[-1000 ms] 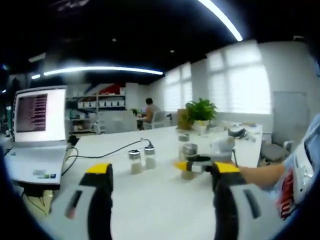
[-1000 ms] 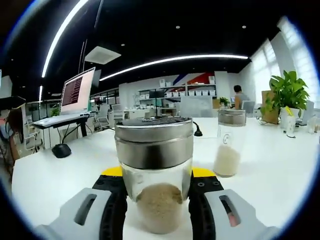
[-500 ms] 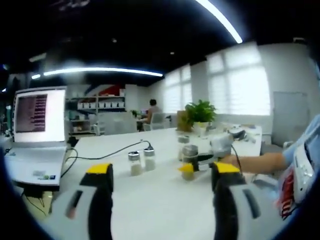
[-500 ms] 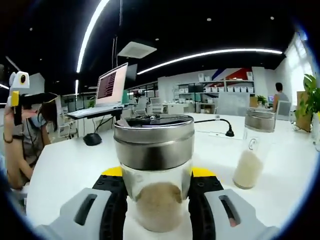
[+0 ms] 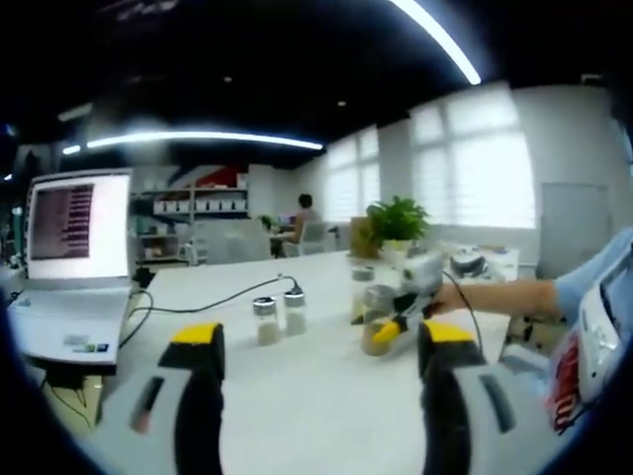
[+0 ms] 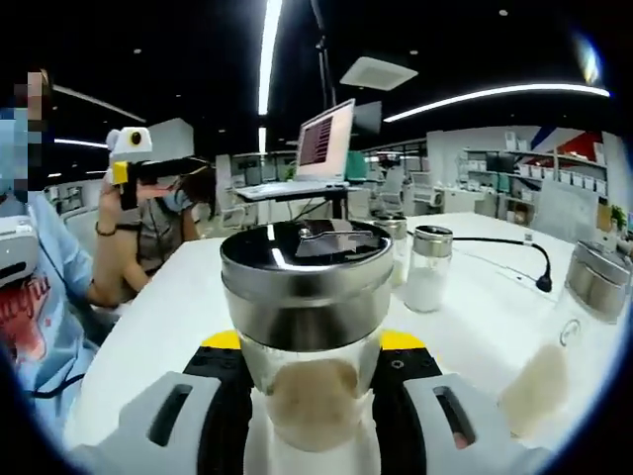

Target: Rotate the seasoning bottle until the label or dispensing opening points toward the visible target arrow and the bottle remains upright within the marked orientation range

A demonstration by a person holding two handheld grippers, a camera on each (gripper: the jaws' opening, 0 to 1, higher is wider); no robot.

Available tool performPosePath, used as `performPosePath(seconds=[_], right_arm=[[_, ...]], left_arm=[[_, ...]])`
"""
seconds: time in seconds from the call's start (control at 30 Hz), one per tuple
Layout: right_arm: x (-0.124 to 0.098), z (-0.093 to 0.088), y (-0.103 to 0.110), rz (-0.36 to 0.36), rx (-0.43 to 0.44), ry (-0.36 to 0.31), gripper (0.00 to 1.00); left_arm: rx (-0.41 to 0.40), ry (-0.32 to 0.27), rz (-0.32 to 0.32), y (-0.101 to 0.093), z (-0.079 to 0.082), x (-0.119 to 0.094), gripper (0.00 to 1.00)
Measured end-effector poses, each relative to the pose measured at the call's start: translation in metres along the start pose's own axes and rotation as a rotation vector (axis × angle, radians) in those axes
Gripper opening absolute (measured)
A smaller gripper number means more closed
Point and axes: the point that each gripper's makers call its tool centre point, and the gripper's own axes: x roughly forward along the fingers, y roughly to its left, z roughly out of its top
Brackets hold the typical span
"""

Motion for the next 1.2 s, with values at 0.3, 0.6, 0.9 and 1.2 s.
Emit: performPosePath(seconds=[0.3, 0.6, 0.9, 1.2], right_arm=[[-0.003, -0.004, 0.0, 0.127, -0.04, 0.065, 0.46], [-0.004, -0.009, 0.002, 0.161, -0.044, 0.063, 0.46], [-0.003, -0.014, -0.009, 0.058, 0.042, 0.15, 0.47], [-0.013, -0.016, -0.01, -0.1, 0.057, 0.09, 0.49]], left_arm=[[0.011, 0.014, -0.045, -0.011, -0.003, 0.004, 0.85], [0.011, 0.034, -0.056, -0.013, -0.009, 0.007, 0.85], [-0.015, 0.03, -0.058, -0.013, -0.007, 0.004, 0.83], [0.001, 0.026, -0.072, -0.021, -0.005, 0.003, 0.82]])
